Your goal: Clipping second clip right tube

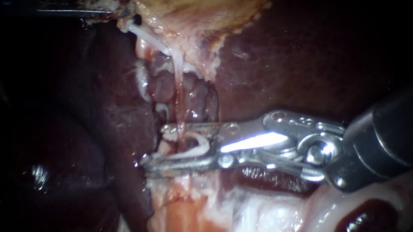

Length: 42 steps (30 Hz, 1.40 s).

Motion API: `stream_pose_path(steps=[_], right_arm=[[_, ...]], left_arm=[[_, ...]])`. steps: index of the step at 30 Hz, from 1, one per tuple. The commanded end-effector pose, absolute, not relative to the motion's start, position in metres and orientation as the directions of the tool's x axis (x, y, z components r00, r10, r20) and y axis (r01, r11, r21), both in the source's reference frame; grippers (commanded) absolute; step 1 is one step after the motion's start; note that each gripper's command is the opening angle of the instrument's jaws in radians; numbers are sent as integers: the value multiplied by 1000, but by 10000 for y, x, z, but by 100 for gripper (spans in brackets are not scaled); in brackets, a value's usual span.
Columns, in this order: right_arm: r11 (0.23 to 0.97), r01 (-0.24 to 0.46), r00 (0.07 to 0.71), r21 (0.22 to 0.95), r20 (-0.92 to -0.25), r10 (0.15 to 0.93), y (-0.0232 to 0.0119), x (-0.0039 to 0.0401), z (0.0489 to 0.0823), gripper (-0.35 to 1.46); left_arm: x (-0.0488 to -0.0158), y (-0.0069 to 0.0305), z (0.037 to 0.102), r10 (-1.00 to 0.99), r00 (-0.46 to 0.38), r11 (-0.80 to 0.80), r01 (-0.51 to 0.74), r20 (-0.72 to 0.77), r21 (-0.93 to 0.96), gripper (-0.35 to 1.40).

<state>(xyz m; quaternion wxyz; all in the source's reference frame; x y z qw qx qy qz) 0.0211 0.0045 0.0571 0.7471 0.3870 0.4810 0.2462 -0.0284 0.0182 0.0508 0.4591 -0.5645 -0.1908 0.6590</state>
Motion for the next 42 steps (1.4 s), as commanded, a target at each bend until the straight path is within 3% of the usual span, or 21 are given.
stream_pose_path(steps=[1, 8, 18, 27, 30, 36, 42], right_arm=[[574, 8, 413, 819, -526, 744, 45, 213, 571, 49], [532, 63, 388, 844, -512, 766, 43, 214, 564, 49], [452, 171, 345, 875, -483, 805, 43, 218, 529, 49], [437, 190, 331, 879, -476, 815, 45, 217, 515, 46], [431, 190, 334, 882, -471, 816, 45, 213, 516, 39], [414, 181, 347, 892, -451, 822, 45, 206, 518, 5], [420, 168, 369, 892, -452, 812, 43, 204, 520, -16]], left_arm=[[-284, 182, 508, 820, 59, -506, -390, -569, -770, -35], [-284, 181, 508, 820, 59, -506, -390, -569, -769, -35], [-284, 181, 509, 820, 59, -506, -390, -569, -769, -35], [-284, 181, 509, 820, 58, -506, -388, -569, -770, -35], [-284, 181, 509, 820, 58, -506, -388, -569, -770, -35], [-284, 181, 509, 820, 58, -506, -388, -569, -770, -35], [-284, 181, 508, 820, 58, -506, -388, -569, -770, -35]])
